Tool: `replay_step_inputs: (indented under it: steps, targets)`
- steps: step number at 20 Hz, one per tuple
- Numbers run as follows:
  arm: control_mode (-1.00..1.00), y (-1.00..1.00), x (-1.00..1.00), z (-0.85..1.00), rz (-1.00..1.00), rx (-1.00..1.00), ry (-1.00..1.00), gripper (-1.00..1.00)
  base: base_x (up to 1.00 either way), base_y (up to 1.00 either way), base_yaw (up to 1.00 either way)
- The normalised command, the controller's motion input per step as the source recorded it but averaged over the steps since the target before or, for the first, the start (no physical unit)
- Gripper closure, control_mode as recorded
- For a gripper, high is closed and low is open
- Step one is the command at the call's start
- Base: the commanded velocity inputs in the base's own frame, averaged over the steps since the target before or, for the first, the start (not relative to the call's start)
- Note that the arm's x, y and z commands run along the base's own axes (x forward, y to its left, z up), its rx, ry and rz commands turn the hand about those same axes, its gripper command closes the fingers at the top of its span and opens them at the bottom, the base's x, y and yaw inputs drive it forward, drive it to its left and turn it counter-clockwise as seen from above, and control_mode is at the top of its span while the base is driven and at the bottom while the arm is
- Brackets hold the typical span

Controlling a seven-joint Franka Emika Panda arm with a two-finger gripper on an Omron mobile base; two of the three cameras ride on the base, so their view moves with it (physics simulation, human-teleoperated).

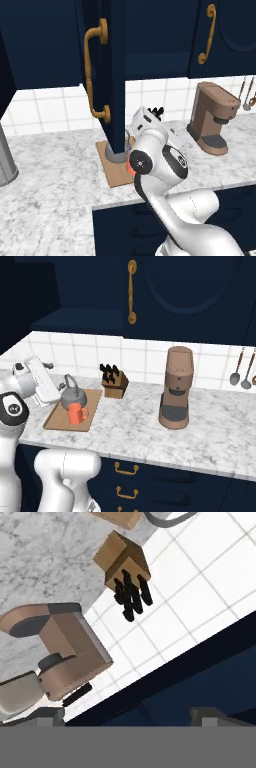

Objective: Pick the kettle from the counter and place it on the tray. Then pick the mug from the cabinet and place it on the tray. Then close the cabinet doors.

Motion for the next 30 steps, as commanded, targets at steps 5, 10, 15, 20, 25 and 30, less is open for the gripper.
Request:
replay_step_inputs:
  steps: [5,10,15,20,25,30]
  targets:
    - [-1.00,0.35,-0.04,-0.17,-0.38,-0.16,-0.03,-1.00,0.00,0.00,0.00]
    - [-1.00,0.30,0.00,-0.09,-0.08,-0.19,0.00,-1.00,0.00,0.00,0.00]
    - [-1.00,0.24,-0.01,-0.09,-0.08,-0.14,0.00,-1.00,0.00,0.00,0.00]
    - [-1.00,0.70,0.00,0.00,-0.19,-0.22,0.00,-1.00,0.00,0.00,0.00]
    - [-1.00,0.78,-0.01,0.00,-0.18,-0.28,0.01,-1.00,0.00,0.00,0.00]
    - [-1.00,0.75,0.00,0.00,-0.13,-0.18,0.07,-1.00,0.00,0.00,0.00]
